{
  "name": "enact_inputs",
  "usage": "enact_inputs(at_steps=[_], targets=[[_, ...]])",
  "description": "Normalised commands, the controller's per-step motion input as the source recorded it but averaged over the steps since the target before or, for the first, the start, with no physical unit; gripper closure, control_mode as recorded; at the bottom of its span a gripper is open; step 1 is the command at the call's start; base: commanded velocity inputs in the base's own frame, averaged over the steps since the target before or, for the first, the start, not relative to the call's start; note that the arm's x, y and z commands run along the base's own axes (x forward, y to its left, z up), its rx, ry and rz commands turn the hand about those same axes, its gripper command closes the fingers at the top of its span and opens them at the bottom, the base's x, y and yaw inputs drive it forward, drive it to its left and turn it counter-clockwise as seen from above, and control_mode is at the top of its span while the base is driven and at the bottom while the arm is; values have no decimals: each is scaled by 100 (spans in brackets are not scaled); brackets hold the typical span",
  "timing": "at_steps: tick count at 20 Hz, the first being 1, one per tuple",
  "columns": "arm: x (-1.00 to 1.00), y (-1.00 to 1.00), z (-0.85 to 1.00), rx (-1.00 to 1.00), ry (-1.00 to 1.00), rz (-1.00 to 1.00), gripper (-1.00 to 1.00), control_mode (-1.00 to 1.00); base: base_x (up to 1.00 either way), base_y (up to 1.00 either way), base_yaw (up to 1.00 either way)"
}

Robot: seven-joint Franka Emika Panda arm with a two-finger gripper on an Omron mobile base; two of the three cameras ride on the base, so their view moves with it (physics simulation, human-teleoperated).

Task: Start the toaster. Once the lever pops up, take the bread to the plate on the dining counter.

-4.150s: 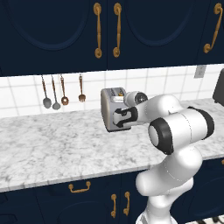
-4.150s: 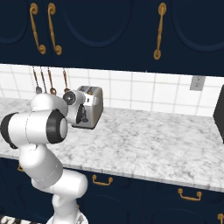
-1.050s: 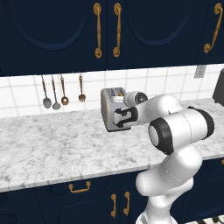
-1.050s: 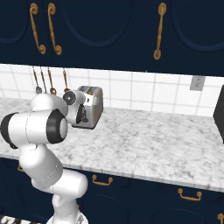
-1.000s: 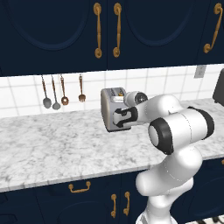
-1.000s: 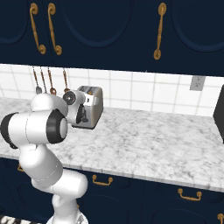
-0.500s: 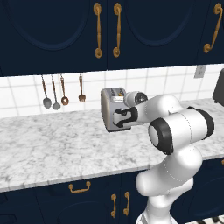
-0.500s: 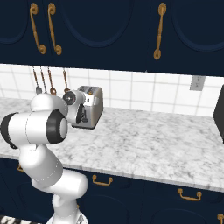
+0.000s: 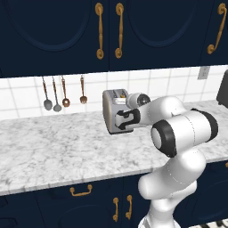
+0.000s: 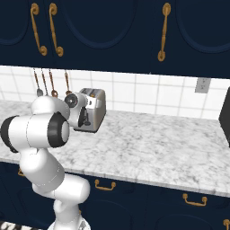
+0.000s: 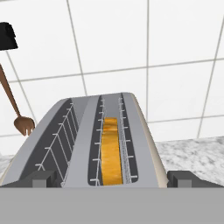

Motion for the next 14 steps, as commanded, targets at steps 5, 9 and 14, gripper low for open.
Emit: enact_inputs(at_steps=[5,9,14], targets=[[0,0,0,0,0,0,-100,-100,0,0,0],[0,0,0,0,0,0,-100,-100,0,0,0],[0,0,0,0,0,0,-100,-100,0,0,0]])
